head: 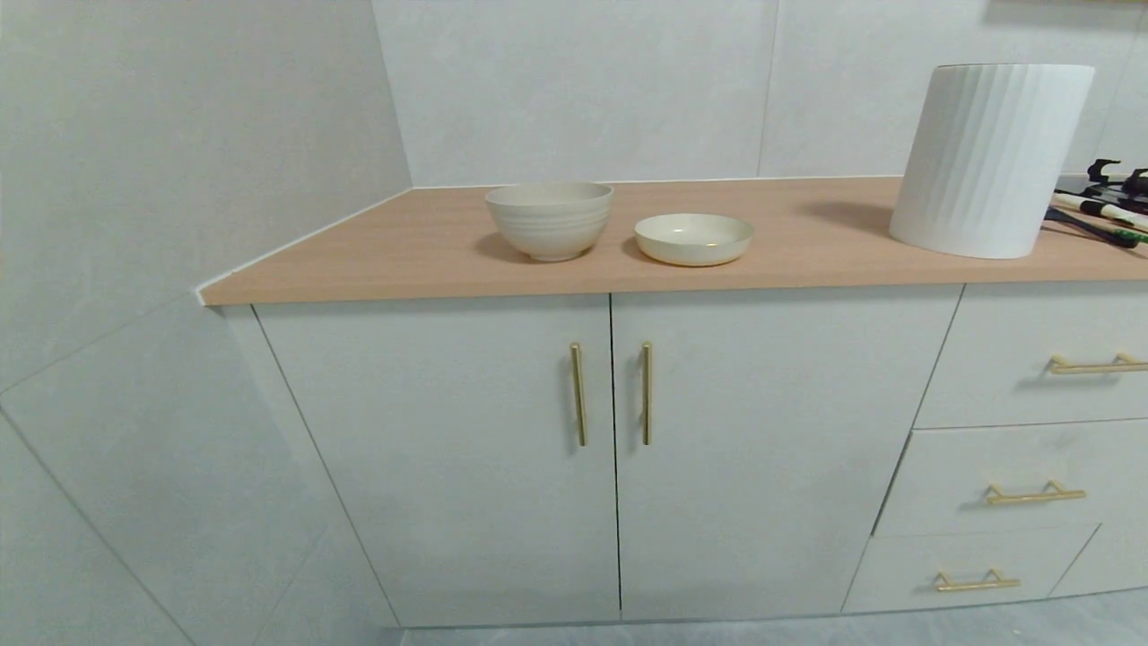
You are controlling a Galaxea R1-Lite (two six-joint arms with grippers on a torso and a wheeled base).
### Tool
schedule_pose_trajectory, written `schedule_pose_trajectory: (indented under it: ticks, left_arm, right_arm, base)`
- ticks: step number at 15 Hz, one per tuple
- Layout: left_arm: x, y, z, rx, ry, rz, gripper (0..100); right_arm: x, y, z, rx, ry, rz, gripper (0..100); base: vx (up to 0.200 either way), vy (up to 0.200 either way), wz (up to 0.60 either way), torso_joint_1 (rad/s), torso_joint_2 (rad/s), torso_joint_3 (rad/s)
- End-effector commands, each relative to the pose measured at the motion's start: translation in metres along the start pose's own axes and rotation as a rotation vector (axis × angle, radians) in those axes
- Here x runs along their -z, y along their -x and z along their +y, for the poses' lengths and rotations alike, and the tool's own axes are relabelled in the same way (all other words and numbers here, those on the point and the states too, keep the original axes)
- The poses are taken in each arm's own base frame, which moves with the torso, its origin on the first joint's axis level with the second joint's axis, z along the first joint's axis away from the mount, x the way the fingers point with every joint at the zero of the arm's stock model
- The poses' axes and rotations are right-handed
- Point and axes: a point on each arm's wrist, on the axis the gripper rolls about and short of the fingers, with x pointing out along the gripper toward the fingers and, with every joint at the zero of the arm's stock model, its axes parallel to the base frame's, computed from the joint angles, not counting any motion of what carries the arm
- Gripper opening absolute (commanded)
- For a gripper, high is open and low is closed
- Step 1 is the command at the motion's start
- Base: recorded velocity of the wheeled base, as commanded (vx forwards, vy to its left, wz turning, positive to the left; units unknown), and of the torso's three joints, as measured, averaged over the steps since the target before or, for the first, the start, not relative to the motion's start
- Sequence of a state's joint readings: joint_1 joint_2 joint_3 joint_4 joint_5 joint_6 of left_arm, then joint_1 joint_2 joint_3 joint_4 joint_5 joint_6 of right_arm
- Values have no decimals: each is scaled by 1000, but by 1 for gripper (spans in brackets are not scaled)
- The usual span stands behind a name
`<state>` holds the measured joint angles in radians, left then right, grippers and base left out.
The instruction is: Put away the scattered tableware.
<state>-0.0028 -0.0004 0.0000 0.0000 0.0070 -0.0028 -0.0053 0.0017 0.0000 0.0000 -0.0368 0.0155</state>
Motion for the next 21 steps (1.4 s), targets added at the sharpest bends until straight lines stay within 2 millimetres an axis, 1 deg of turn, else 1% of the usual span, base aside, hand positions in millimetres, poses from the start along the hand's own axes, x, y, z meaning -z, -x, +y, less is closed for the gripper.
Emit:
schedule_pose_trajectory:
  ticks: [1,11,13,14,15,16,18,19,21]
  left_arm:
    - [0,0,0,-2,0,0,100]
    - [0,0,0,-2,0,0,100]
    - [0,0,0,-2,0,0,100]
    - [0,0,0,-2,0,0,100]
    - [0,0,0,-2,0,0,100]
    - [0,0,0,-2,0,0,100]
    - [0,0,0,-2,0,0,100]
    - [0,0,0,-2,0,0,100]
    - [0,0,0,-2,0,0,100]
  right_arm:
    - [0,0,0,-1,0,-2,100]
    - [0,0,0,-4,28,0,100]
    - [-3,1,0,-21,34,-14,100]
    - [-13,3,1,-42,29,-45,100]
    - [-41,10,2,-110,-1,-115,100]
    - [-63,6,3,-234,-48,-69,100]
    - [-70,-19,8,-402,-55,125,100]
    - [-76,-37,13,-489,-61,233,100]
    - [-94,-69,24,-587,-28,356,100]
  base:
    - [0,0,0,0,0,0]
    - [0,0,0,0,0,0]
    - [0,0,0,0,0,0]
    - [0,0,0,0,0,0]
    - [0,0,0,0,0,0]
    - [0,0,0,0,0,0]
    - [0,0,0,0,0,0]
    - [0,0,0,0,0,0]
    - [0,0,0,0,0,0]
